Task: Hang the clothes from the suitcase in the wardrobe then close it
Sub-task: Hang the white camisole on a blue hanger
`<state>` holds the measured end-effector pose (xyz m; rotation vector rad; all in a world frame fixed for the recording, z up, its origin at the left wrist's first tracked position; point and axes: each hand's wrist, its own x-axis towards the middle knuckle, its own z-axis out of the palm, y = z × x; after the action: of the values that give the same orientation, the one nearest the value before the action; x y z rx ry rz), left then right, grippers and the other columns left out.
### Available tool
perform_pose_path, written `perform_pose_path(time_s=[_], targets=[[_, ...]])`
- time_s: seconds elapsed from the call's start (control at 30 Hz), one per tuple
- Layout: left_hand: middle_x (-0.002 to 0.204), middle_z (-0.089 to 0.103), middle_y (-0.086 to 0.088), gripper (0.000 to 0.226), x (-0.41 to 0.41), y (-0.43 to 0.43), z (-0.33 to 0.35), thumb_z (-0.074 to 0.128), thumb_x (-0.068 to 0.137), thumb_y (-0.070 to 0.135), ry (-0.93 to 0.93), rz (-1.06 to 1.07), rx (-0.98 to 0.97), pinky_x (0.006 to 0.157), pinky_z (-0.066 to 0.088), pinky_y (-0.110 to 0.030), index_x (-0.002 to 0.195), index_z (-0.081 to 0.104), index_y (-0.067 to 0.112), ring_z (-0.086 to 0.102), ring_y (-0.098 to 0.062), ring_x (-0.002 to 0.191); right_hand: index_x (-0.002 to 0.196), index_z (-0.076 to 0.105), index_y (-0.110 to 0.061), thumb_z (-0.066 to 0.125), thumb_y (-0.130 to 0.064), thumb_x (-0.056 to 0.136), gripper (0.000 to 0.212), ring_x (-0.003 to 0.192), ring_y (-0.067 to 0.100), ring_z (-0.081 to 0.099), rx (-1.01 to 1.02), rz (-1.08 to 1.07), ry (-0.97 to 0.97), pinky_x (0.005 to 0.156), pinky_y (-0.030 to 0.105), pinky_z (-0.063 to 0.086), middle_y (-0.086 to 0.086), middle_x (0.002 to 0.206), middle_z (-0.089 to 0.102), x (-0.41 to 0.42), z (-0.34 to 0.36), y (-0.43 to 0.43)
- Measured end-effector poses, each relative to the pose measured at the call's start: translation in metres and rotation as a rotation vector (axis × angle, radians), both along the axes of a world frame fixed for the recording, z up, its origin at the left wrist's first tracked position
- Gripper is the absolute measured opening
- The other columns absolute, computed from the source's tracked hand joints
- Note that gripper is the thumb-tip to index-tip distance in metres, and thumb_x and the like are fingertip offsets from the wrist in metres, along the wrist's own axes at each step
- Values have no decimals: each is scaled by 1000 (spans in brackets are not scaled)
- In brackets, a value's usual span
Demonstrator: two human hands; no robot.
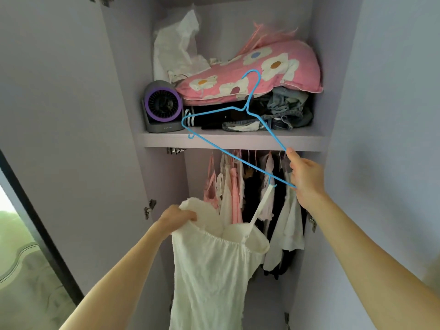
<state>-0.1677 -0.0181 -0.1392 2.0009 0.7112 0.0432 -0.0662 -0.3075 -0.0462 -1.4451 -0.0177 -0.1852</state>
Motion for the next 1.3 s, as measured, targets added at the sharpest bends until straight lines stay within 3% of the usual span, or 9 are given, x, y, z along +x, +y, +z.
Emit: perform_pose_path(time_s=[0.1, 0.3, 0.53, 0.67, 0.73, 0.8, 0.9, 1.13, 1.3], targets=[[101, 72, -9, 35, 0, 12, 8, 72, 82, 15, -80, -14, -118, 78, 61, -40, 116, 66, 11, 71, -27, 90, 66, 44, -18, 70, -50, 86, 46, 55, 14, 27, -17, 6, -3, 60, 29, 33, 1, 64, 34, 3, -2, 1], [113, 65, -14, 59, -3, 20, 19, 44, 82, -7, 6, -222, -11, 65, 62, -45, 122, 59, 35, 70, -34, 92, 86, 61, -13, 68, -49, 88, 37, 64, 15, 35, 23, -2, -3, 67, 31, 39, 7, 82, 45, 4, -2, 4], [107, 64, -20, 44, -5, 20, 25, 43, 79, -15, 102, -267, -92, 73, 61, -54, 116, 61, 3, 69, -39, 92, 75, 56, -11, 69, -48, 88, 41, 61, 14, 35, 22, -12, -13, 63, 27, 39, 5, 79, 44, 4, -2, 1], [116, 64, -16, 43, -7, 18, 23, 44, 81, -7, 213, -284, -162, 80, 58, -58, 111, 64, 16, 67, -35, 104, 68, 52, -6, 69, -50, 88, 51, 61, 18, 37, 16, -37, -4, 67, 32, 42, 17, 79, 48, -1, -2, -2], [120, 61, -6, 41, -7, 16, 21, 48, 84, -1, 236, -281, -126, 84, 54, -58, 114, 57, 26, 60, -28, 113, 84, 60, 11, 69, -48, 88, 60, 70, 34, 47, 18, -52, -3, 66, 32, 43, 39, 102, 56, -5, -1, -3], [118, 67, -3, 43, -4, 15, 14, 51, 83, 2, 211, -279, -66, 89, 57, -52, 120, 60, 20, 64, -24, 111, 92, 62, 10, 69, -48, 88, 59, 80, 34, 50, 13, -54, -6, 66, 29, 43, 38, 120, 55, -7, 0, -4], [116, 71, -8, 47, -4, 12, 4, 52, 79, 1, 145, -279, -121, 85, 60, -48, 118, 66, 22, 69, -25, 105, 86, 58, -15, 69, -50, 87, 37, 71, 21, 38, -4, -37, -4, 68, 30, 43, 26, 89, 50, -9, 1, -4], [91, 55, -9, 34, -1, 8, 2, 41, 73, -15, 57, -259, -130, 68, 54, -34, 80, 56, 15, 56, -25, 82, 86, 61, 9, 69, -49, 88, 59, 69, 22, 37, 3, -54, -3, 72, 34, 44, 9, 87, 49, -7, -2, -6], [85, 51, -9, 34, 0, 11, -2, 37, 70, -17, 47, -233, -124, 65, 55, -34, 71, 50, 14, 55, -25, 79, 68, 51, -12, 69, -49, 88, 46, 58, 15, 33, 3, -43, 1, 70, 32, 43, 7, 78, 47, -8, -5, -7]])
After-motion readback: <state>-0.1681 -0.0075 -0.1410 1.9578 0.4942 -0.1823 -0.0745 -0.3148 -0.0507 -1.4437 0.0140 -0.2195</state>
